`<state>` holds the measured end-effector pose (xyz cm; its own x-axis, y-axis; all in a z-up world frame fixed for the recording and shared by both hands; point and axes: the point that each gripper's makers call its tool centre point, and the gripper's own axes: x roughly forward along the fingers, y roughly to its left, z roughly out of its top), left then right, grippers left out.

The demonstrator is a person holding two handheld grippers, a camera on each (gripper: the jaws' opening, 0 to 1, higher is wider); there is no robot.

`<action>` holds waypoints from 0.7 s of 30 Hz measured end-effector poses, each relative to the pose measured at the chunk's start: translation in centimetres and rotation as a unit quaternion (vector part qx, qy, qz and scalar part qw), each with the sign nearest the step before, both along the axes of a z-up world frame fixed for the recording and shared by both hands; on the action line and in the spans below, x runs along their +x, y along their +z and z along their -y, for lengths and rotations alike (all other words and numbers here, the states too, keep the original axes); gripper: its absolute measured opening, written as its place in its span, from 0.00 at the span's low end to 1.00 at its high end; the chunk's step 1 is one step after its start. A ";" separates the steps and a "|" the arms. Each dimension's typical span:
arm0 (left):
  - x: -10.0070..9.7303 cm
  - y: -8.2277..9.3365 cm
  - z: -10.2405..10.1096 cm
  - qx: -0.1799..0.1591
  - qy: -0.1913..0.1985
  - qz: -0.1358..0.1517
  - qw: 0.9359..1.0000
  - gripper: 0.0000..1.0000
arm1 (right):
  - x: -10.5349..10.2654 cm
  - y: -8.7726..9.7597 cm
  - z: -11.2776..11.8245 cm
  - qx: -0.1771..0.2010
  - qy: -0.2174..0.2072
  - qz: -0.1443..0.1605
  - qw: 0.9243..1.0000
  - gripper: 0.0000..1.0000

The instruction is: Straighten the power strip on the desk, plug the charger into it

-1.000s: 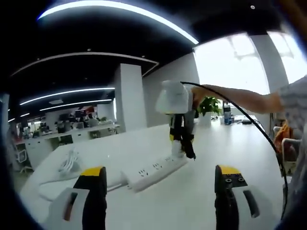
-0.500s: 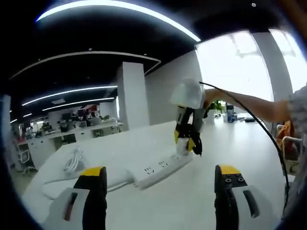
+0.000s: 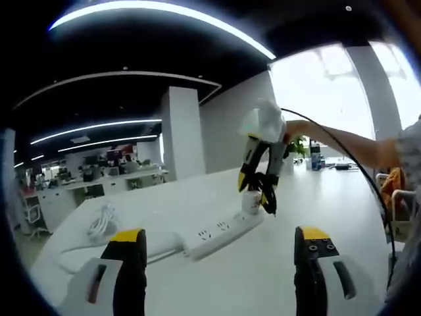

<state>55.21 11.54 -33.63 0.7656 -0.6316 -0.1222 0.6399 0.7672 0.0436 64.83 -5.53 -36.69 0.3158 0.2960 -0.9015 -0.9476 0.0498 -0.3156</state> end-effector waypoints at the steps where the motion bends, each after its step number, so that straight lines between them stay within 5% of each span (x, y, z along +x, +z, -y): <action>1: 0.0 0.0 0.0 0.000 0.000 0.000 1.000 0.95 | 0.1 0.2 0.1 -0.001 -0.002 0.001 1.000 0.38; 21: -0.4 0.3 0.3 0.004 -0.005 0.003 1.000 0.95 | -0.3 3.3 2.2 0.007 -0.009 0.033 0.999 0.35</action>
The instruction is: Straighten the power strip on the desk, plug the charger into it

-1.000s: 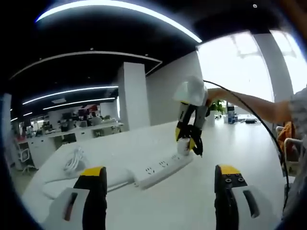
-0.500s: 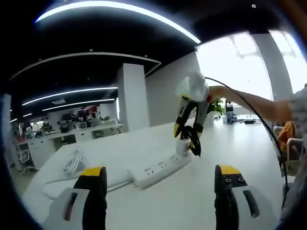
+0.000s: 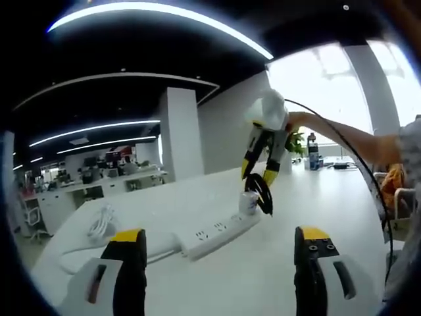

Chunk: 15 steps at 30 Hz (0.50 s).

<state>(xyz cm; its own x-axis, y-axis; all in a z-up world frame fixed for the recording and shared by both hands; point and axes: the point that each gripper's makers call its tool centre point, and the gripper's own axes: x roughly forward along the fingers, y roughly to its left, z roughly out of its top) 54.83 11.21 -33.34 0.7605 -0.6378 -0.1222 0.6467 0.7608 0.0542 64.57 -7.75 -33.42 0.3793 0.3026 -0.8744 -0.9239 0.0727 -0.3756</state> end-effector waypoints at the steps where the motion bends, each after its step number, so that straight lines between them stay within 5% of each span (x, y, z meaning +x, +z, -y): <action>1: 0.0 0.0 0.0 0.001 0.000 0.000 1.000 0.95 | 0.0 0.2 0.0 0.003 0.001 0.003 1.000 0.35; 15: -0.2 -0.1 0.1 0.004 -0.004 0.000 1.000 0.95 | -1.1 2.4 0.4 0.113 -0.007 0.013 0.994 0.36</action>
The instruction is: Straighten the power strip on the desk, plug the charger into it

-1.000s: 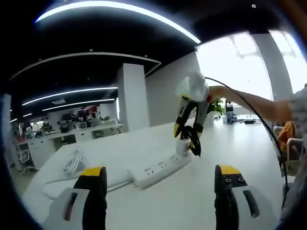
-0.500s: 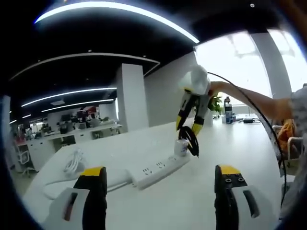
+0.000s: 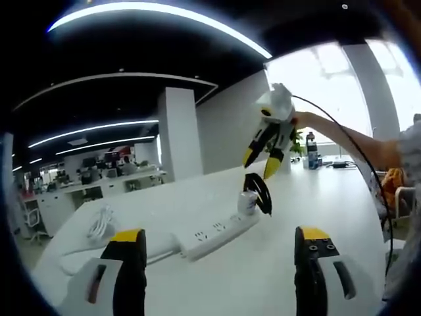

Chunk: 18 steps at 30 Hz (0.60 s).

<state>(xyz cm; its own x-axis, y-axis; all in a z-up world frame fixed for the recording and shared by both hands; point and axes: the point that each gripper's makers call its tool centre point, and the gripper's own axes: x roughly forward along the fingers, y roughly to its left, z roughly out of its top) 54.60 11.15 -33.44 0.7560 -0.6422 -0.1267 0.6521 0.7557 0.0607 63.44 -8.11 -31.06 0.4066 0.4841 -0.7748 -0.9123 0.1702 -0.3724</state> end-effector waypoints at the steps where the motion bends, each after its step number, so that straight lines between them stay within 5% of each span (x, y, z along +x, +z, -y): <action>1: 0.0 0.0 0.0 0.000 0.000 0.000 1.000 0.95 | -0.1 0.1 0.0 0.009 0.000 -0.001 1.000 0.37; 9: 0.0 0.2 -0.3 -0.002 0.001 0.002 1.000 0.95 | -1.0 0.9 -0.5 0.106 0.012 -0.005 0.994 0.49; 18: 0.2 0.3 -0.7 0.002 0.003 0.000 1.000 0.95 | -2.1 1.3 -0.3 0.202 0.012 -0.011 0.979 0.55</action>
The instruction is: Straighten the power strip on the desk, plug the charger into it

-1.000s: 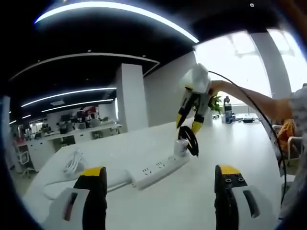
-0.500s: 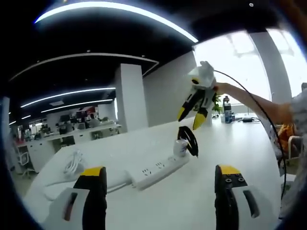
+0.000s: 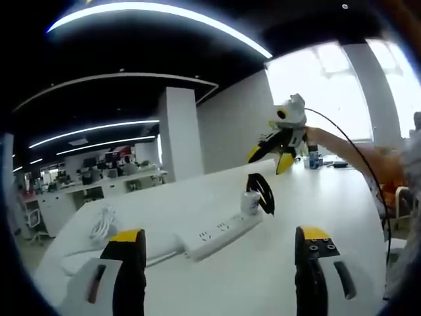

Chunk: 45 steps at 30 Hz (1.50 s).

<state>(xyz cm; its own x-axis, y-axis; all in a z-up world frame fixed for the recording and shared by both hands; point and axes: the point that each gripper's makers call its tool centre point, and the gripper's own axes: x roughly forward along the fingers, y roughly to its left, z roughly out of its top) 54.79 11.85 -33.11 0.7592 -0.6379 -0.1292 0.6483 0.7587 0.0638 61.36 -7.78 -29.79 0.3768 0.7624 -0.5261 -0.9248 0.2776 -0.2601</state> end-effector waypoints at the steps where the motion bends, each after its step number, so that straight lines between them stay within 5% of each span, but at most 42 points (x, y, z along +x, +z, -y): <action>1: 0.0 0.0 -0.1 0.000 0.001 0.000 1.000 0.95 | -0.1 0.1 -0.1 0.015 0.001 -0.001 1.000 0.55; 10: 0.2 0.1 -0.2 0.003 0.000 -0.001 1.000 0.96 | -1.1 2.1 0.3 0.150 -0.001 -0.001 0.989 0.65; 18: 0.4 0.3 0.0 0.001 -0.001 0.000 1.000 0.96 | -2.8 4.0 0.0 0.212 0.003 0.020 0.977 0.70; 26: 0.4 0.1 -0.4 0.005 0.000 -0.007 1.000 0.96 | -4.7 5.1 -0.6 0.246 -0.021 0.063 0.967 0.72; 33: 0.3 0.0 -0.6 0.011 -0.001 -0.008 1.000 0.99 | -6.7 4.9 -0.5 0.265 -0.045 0.098 0.958 0.86; 40: 0.4 -0.3 -0.9 0.015 0.002 -0.008 1.000 0.99 | -7.7 3.8 0.2 0.270 -0.067 0.107 0.955 0.94; 45: 0.3 -0.6 -1.1 0.017 0.003 -0.015 1.000 0.99 | -8.1 3.8 1.1 0.298 -0.096 0.107 0.944 1.00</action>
